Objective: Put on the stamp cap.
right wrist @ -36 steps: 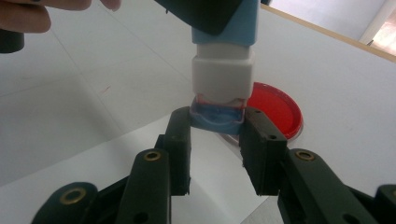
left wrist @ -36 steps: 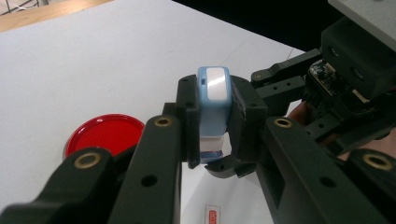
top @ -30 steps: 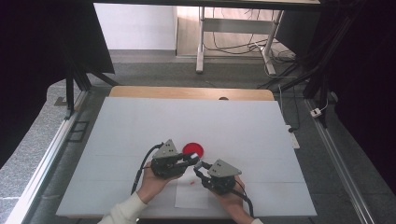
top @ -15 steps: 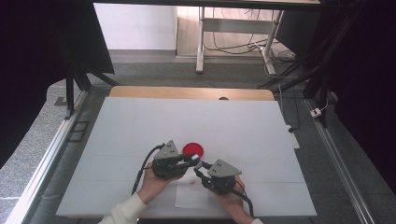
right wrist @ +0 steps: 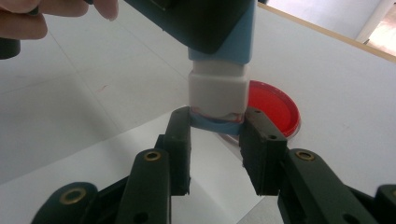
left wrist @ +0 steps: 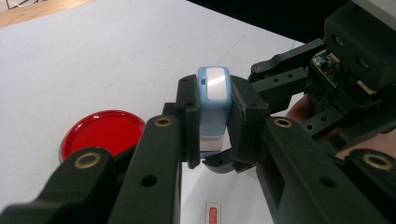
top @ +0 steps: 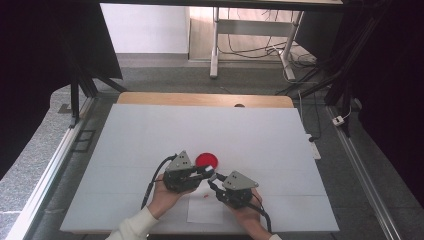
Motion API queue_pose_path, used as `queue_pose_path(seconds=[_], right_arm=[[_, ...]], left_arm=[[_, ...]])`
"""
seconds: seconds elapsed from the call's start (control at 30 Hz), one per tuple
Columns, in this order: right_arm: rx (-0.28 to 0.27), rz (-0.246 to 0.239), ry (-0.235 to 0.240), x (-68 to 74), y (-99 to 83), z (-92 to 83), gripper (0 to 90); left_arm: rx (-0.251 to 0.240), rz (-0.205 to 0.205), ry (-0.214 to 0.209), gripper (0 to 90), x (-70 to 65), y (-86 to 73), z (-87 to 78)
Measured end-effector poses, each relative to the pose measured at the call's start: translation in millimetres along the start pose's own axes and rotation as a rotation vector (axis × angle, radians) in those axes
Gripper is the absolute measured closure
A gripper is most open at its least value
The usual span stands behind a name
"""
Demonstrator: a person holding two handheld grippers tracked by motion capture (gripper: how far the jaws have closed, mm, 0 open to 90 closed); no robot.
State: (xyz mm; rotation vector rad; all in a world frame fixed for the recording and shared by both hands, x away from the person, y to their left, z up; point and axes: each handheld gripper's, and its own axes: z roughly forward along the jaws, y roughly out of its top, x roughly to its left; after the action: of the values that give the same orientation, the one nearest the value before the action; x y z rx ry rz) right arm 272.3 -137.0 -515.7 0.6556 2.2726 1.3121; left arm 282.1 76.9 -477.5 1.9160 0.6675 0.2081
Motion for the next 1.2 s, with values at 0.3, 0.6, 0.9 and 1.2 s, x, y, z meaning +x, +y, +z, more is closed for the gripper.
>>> queue_pose_path(seconds=[0.3,0.6,0.9,1.2], right_arm=[[0.004,-0.009,-0.010,0.7,-0.2,0.1,64.0],[0.016,-0.025,-0.026,2.2,0.0,0.5,64.0],[0.026,-0.034,-0.035,3.4,0.3,0.5,64.1],[0.036,-0.045,-0.048,3.6,0.4,0.4,64.1]], left_arm=[[0.006,0.005,0.007,75.4,-0.6,-0.2,0.3],[0.011,0.010,0.022,75.4,-3.2,-0.5,1.7],[0.014,0.014,0.029,75.5,-4.2,-0.8,2.5],[0.016,0.017,0.039,75.5,-5.3,-0.7,2.3]])
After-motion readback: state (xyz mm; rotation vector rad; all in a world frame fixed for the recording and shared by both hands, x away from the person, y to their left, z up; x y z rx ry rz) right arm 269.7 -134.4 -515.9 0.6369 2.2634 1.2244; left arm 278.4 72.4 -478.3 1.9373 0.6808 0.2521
